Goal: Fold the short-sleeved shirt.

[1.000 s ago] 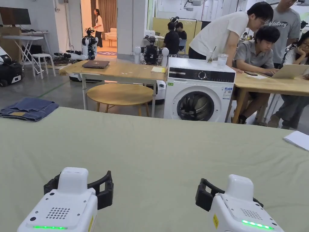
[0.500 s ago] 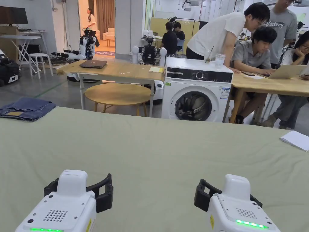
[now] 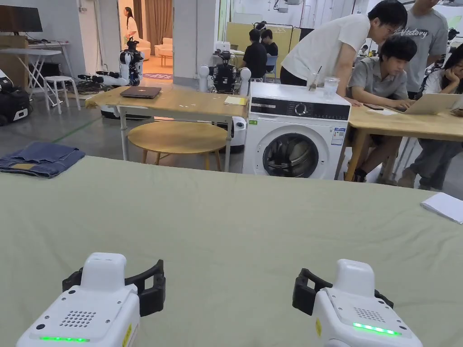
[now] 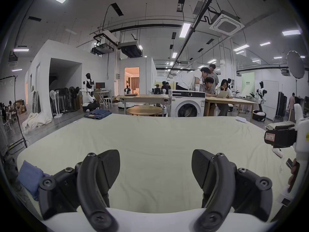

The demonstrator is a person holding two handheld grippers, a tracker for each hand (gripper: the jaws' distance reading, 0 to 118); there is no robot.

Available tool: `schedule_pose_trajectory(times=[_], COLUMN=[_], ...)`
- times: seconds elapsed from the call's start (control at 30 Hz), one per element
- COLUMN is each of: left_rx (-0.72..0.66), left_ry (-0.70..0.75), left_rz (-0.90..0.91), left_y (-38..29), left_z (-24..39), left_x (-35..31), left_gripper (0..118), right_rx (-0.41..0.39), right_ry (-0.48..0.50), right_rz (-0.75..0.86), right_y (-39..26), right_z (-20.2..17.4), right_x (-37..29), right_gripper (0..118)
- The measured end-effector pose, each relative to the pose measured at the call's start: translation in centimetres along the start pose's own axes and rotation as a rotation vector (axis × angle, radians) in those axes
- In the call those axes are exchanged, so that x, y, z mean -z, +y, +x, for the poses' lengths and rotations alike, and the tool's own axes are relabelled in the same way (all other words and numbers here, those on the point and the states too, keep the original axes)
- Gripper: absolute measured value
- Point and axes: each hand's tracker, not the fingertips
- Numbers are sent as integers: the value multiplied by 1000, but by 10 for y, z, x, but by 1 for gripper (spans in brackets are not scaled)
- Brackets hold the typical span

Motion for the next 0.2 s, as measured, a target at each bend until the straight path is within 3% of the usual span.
schedule_pose_trajectory(times=[0.2], left_rx=[0], left_ry=[6], left_rz=[6], left_y=[3], left_z=[-1], left_x=[2], left_gripper=[90], right_rx=[5], right_ry=[96], right_rz=[33], right_y=[-2], right_z=[2], right_x=[-1], right_gripper=[91])
